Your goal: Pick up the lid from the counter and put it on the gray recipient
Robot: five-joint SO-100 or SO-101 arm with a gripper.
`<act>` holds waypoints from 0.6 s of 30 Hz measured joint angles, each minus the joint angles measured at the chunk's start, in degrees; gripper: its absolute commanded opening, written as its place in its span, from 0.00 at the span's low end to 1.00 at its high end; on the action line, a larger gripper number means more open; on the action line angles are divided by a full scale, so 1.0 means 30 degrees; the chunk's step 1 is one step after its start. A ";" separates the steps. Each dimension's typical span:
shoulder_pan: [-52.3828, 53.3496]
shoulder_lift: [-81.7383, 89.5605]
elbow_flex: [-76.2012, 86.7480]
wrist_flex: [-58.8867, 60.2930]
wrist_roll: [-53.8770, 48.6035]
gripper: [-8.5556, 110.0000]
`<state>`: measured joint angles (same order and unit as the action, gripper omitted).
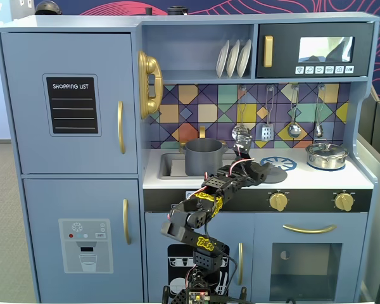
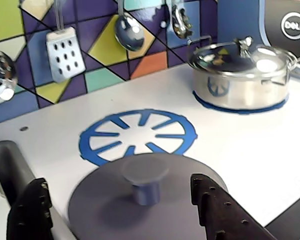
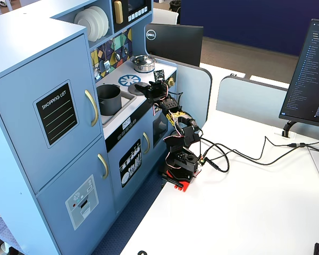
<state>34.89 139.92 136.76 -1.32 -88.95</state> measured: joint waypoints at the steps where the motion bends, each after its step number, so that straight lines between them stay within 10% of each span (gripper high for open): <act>1: 0.0059 -0.0322 0.0000 -0.0176 0.0000 0.34; 18: 0.0264 -0.6826 -0.2607 -0.2988 -0.0352 0.31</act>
<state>35.68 119.44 128.94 -10.28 -90.00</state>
